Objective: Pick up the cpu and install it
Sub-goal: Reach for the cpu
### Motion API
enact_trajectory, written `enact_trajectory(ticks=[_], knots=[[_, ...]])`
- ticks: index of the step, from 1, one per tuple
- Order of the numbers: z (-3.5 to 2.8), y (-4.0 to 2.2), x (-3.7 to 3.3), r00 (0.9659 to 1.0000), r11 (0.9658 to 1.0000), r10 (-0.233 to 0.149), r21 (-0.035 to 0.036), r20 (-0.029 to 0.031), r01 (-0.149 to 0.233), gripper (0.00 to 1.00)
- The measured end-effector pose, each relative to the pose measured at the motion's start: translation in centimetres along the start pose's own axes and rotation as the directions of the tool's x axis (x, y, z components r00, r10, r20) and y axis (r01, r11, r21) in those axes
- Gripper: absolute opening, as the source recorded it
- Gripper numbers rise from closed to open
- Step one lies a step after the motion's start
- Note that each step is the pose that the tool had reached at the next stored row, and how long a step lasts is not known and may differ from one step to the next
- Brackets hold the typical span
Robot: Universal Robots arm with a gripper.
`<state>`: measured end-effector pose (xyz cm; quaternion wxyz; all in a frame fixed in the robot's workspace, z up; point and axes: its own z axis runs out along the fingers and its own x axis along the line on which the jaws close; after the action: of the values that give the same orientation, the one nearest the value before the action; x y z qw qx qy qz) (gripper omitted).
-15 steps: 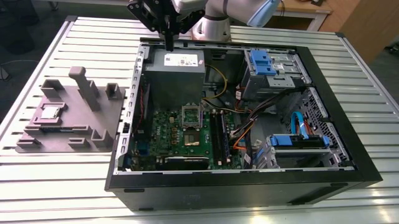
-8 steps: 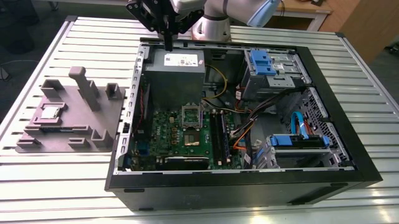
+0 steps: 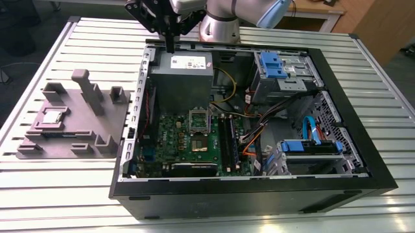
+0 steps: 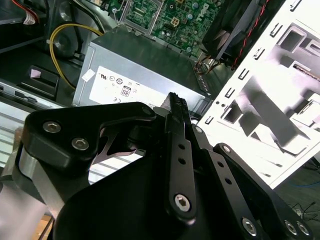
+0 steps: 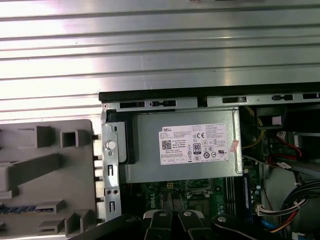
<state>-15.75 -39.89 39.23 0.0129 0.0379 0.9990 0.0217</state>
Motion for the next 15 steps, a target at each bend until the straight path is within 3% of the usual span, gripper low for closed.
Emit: enact_trajectory(ticks=[15], knots=[[0.02,-0.05,0.59,1.0,1.0,0.0,0.0,0.0,0.0,0.11]])
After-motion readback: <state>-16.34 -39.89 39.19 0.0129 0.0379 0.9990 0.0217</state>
